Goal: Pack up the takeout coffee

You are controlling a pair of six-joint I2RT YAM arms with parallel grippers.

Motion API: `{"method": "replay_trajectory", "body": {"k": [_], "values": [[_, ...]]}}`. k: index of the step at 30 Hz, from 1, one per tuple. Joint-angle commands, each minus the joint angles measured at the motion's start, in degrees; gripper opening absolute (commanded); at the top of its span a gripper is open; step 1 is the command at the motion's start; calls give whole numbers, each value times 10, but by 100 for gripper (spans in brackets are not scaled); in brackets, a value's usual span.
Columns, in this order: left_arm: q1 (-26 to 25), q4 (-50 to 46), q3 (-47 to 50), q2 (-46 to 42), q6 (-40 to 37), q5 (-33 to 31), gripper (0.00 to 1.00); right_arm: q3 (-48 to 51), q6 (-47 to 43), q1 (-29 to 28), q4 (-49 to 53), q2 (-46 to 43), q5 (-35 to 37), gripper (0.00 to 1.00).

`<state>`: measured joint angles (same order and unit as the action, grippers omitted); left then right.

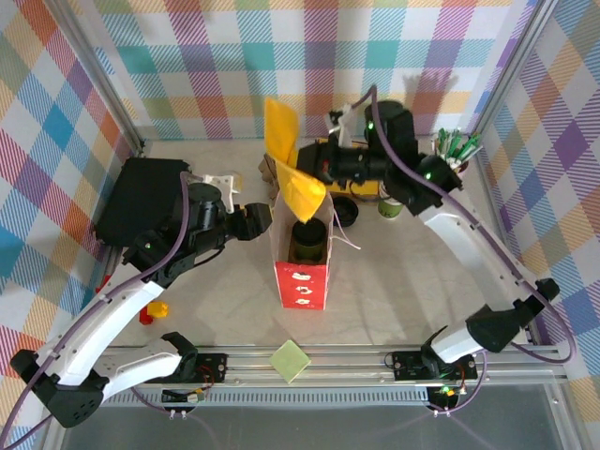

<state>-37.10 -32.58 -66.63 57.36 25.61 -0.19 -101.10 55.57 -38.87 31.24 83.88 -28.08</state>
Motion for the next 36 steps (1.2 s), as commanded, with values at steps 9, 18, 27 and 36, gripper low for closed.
{"method": "replay_trajectory", "body": {"k": [9, 18, 27, 36], "values": [[-9, 19, 24, -27, 15, 8, 59, 98, 25, -93, 92, -27, 222, 0], [-9, 19, 34, -40, 8, 17, 59, 76, -1, -140, 240, 28, 366, 0], [-8, 3, 45, -66, 1, 5, 59, 20, -10, -186, 333, 105, 464, 0], [-9, 0, 56, -81, 1, 0, 59, -38, -36, -209, 413, 171, 518, 10]]}}
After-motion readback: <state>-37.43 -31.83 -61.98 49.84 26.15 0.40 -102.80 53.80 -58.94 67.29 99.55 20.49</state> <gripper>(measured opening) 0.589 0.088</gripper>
